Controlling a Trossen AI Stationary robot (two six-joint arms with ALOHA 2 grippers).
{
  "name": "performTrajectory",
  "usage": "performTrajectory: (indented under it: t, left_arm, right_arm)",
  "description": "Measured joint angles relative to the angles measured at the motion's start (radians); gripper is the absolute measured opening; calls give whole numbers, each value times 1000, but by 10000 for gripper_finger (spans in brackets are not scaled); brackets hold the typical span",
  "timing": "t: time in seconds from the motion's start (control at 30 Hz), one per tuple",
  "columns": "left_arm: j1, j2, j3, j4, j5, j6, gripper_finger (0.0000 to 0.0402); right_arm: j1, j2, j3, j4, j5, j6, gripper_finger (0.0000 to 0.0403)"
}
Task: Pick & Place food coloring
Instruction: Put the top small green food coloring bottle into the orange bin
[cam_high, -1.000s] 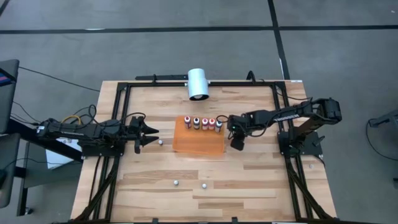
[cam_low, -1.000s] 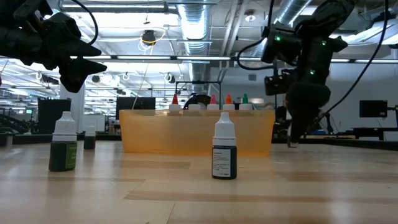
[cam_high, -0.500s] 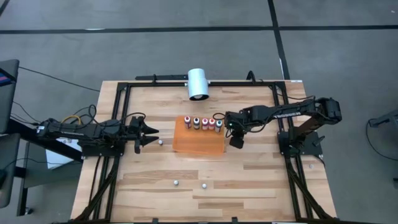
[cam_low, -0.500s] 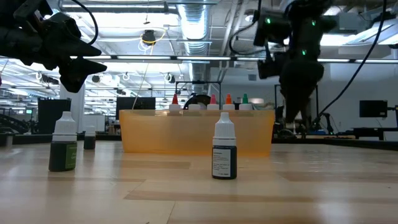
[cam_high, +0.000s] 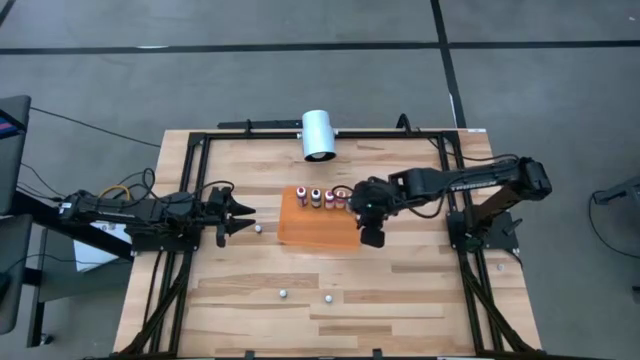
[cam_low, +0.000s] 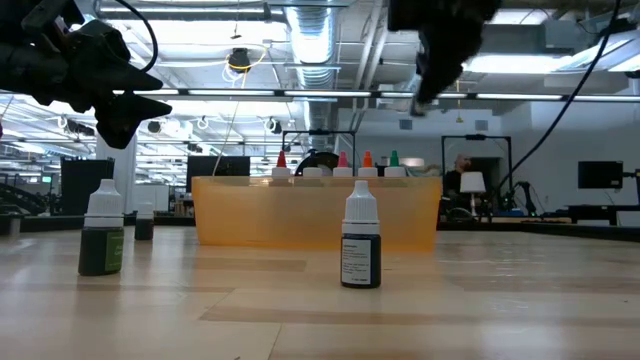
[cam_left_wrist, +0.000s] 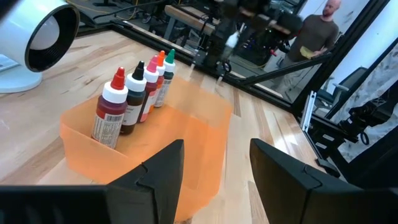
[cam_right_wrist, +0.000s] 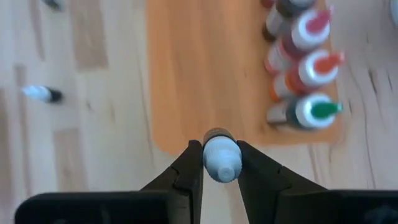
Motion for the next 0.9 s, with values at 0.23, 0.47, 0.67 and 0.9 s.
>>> performTrajectory:
  t: [0.23,0.47,0.67,0.9]
  left_arm:
    - [0,0,0,0,0,1,176]
    - [0,0,0,0,0,1,176]
    - [0,0,0,0,0,1,176]
    - [0,0,0,-2,-1,1,176]
  right_arm:
    - [34,0,58,11,98,142,75]
    - [40,3,63,12,138,324,75]
    - [45,30,65,24,138,364,75]
    - [45,136,63,48,137,350,75]
